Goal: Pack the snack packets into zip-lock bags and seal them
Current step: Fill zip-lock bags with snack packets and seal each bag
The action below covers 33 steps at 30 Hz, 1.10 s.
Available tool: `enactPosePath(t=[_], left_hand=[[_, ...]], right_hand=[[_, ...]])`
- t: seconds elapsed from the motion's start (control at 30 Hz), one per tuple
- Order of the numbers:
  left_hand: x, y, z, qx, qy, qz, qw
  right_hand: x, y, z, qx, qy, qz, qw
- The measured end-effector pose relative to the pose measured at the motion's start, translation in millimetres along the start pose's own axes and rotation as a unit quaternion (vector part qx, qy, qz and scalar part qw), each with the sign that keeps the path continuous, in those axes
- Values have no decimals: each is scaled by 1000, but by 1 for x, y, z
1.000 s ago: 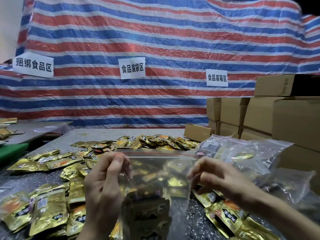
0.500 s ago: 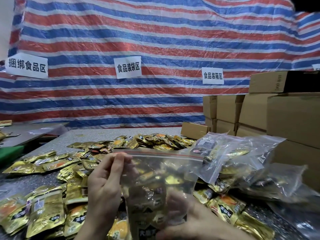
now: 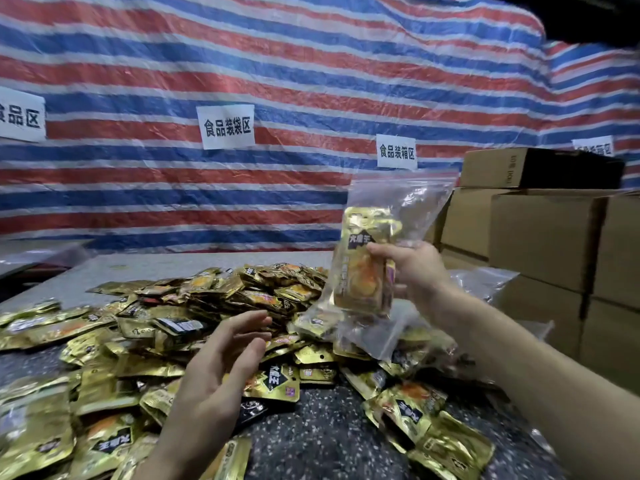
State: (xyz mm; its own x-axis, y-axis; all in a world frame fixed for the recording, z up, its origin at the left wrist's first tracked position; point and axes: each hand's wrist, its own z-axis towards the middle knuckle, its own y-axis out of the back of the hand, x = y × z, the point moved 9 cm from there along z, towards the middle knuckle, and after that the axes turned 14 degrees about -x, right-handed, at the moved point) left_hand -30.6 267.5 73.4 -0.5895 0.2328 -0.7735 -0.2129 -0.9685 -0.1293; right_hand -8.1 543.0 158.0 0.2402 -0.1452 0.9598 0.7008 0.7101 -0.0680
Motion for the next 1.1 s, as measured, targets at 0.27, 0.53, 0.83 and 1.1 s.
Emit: enactPosePath(t=[0.27,0.53,0.83,1.1], left_hand=[[7,-6,-6,27,-15,42,999],[9,0,-4,1,-6,39,999],[7,20,5,-61,-49,101,992],[2,39,15,-68,-182,315,929]], right_hand=[[-21,55,69,-153,84,-498,850],[-7,53,53,-221,141,-547,795],[-21,-95,-82,-46,359,-197,911],[-74,-110,-119,1,387,-125,913]])
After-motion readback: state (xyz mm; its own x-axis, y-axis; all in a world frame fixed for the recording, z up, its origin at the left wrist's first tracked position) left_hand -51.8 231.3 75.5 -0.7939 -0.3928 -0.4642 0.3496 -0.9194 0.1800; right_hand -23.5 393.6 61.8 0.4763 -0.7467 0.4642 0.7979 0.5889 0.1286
